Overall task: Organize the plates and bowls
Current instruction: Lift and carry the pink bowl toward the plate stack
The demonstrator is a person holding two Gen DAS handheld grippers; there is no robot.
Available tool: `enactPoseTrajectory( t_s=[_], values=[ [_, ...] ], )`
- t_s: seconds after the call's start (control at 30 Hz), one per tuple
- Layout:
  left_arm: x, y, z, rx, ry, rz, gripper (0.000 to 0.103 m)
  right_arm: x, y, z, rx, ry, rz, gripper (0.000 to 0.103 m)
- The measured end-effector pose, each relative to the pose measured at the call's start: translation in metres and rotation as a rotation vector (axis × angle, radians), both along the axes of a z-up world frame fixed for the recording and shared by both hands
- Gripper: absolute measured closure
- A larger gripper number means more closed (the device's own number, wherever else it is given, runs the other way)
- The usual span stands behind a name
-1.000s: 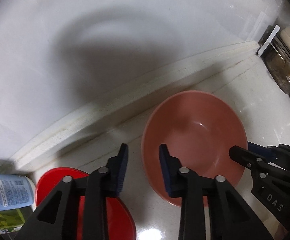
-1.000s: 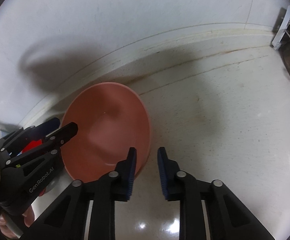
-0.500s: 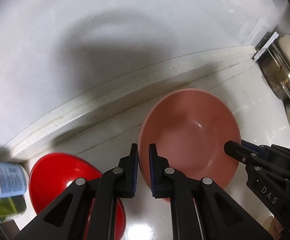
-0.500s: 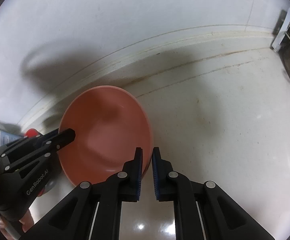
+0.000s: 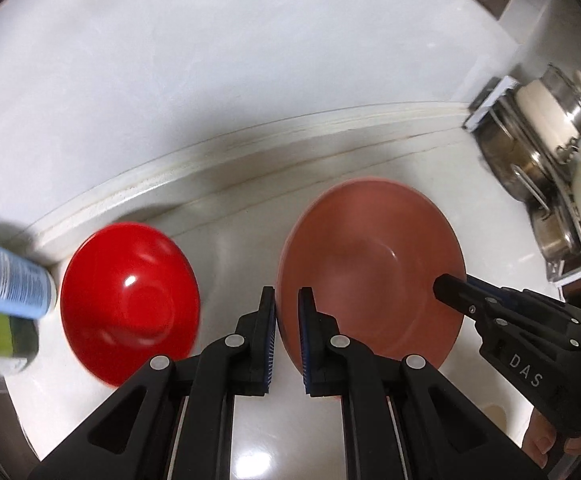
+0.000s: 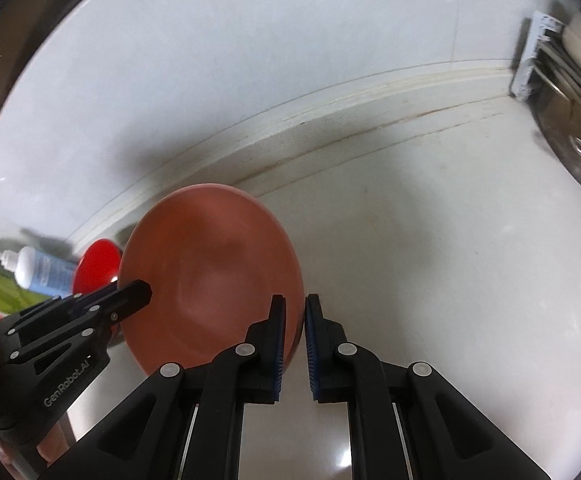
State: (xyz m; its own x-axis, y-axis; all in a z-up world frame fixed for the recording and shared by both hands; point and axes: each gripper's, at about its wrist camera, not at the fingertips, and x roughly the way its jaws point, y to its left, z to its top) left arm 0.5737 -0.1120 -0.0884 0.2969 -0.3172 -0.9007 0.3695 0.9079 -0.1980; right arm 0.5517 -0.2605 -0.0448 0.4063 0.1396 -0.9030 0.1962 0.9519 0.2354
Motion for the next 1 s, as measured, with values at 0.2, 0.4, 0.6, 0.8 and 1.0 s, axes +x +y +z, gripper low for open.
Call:
enactPoseTrajectory(
  t_s=[0.2,0.4,0.6,0.8,1.0],
  values=[
    [-0.043,0.000,0.016,-0.025,-0.021,-0.008,0.091,-0.041,-0.005,0.019,-0.014,-0.030,0.004,0.092],
    [-0.082,-0.004,0.023,-0.079,-0.016,-0.004,0.091,-0.073,-0.012,0.033,-0.030,-0.052,-0.008,0.092],
    [-0.121,-0.014,0.029,-0.106,-0.013,-0.017,0.091,-0.108,-0.021,0.046,-0.060,-0.071,-0.022,0.092],
    [-0.153,-0.023,0.035,-0.116,-0.015,-0.044,0.091,-0.147,-0.036,0.046,-0.047,-0.077,-0.059,0.092],
    [-0.174,-0.033,0.035,-0.120,-0.001,-0.060,0.090,-0.177,-0.044,0.043,-0.050,-0.082,-0.084,0.092]
  ],
)
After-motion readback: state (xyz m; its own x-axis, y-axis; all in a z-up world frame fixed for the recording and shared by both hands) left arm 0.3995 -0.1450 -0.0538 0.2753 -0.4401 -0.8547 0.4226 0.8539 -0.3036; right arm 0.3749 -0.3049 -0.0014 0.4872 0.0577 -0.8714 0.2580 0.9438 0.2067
